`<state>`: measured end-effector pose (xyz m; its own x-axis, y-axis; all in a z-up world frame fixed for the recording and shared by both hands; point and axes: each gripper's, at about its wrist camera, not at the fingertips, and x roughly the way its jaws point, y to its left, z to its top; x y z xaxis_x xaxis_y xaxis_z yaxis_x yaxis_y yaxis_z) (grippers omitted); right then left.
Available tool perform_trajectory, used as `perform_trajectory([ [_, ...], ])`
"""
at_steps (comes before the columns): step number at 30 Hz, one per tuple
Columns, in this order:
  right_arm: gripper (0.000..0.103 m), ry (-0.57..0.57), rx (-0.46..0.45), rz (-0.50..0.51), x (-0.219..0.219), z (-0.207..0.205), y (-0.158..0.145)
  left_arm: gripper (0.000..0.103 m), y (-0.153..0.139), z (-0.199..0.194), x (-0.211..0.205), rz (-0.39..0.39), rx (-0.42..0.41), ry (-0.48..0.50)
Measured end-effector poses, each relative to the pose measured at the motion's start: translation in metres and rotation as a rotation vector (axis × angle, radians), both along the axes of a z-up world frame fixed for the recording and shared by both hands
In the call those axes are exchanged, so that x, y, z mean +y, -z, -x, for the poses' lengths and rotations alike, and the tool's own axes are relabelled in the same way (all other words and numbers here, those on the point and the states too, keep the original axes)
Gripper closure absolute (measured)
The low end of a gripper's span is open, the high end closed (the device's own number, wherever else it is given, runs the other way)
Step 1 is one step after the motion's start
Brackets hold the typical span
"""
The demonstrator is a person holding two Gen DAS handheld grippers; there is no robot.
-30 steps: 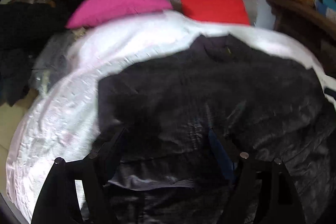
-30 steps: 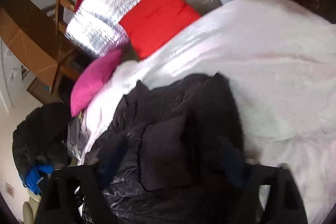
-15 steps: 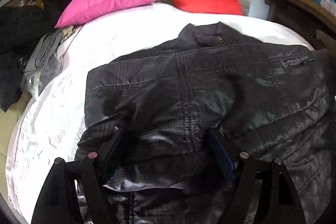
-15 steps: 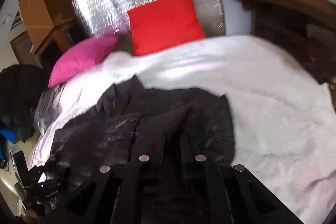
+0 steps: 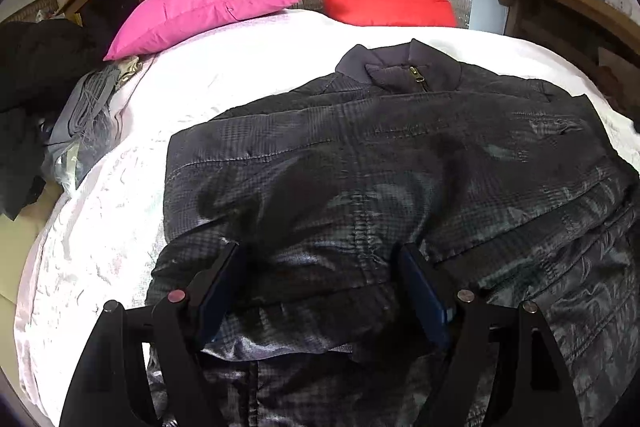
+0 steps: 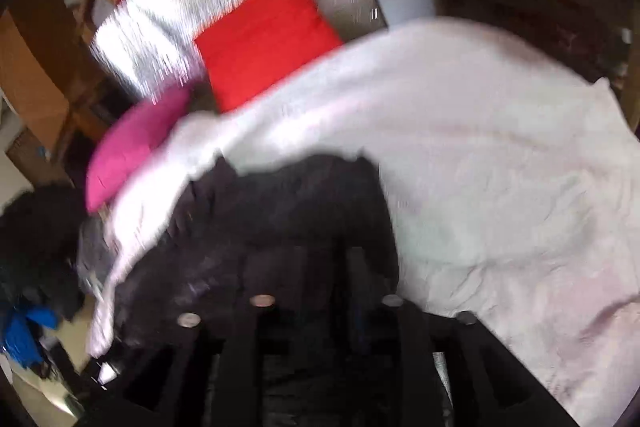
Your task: Fold large clothes
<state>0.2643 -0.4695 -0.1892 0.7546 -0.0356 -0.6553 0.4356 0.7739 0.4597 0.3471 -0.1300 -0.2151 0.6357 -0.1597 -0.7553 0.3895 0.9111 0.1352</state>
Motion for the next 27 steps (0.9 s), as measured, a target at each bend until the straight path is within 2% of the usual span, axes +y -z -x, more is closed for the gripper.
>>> perform_trajectory([
  [1,0.015,0.009,-0.030,0.010,0.001,0.006,-0.006,0.023,-0.001,0.001,0.000,-0.003,-0.004,-0.002],
  [2,0.007,0.012,-0.071,0.029,0.006,0.010,-0.012,0.023,-0.002,0.001,0.000,-0.003,-0.008,-0.002],
  [4,0.009,-0.034,-0.132,0.103,0.025,0.010,-0.023,0.023,-0.004,0.002,0.001,-0.006,-0.019,-0.003],
  [6,0.026,-0.075,-0.095,0.183,0.042,0.002,-0.024,0.023,-0.004,0.003,0.001,-0.010,-0.024,-0.007],
  [7,0.041,-0.104,-0.067,0.216,0.053,-0.006,-0.021,0.023,-0.004,0.003,0.001,-0.013,-0.028,-0.007],
  [8,0.048,-0.126,-0.022,0.233,0.060,-0.014,-0.014,0.023,-0.003,0.003,0.000,-0.016,-0.030,-0.006],
  [9,0.050,-0.148,0.017,0.232,0.062,-0.017,-0.008,0.023,-0.003,0.003,0.000,-0.021,-0.033,-0.006],
  [11,0.052,-0.183,0.107,0.209,0.066,-0.026,0.012,0.023,-0.003,0.004,-0.001,-0.028,-0.041,-0.002],
  [13,0.051,-0.232,0.264,0.211,0.071,-0.044,0.040,0.023,-0.003,0.005,-0.001,-0.031,-0.045,0.000],
  [16,0.051,-0.255,0.280,0.286,0.077,-0.049,0.042,0.023,-0.005,0.005,-0.001,-0.035,-0.050,-0.002],
  [20,0.050,-0.248,0.267,0.217,0.065,-0.039,0.040,0.023,-0.012,0.006,0.002,-0.032,-0.067,-0.021],
  [27,0.050,-0.248,0.278,0.248,0.071,-0.040,0.040,0.023,-0.035,0.009,0.019,0.004,-0.131,-0.090],
])
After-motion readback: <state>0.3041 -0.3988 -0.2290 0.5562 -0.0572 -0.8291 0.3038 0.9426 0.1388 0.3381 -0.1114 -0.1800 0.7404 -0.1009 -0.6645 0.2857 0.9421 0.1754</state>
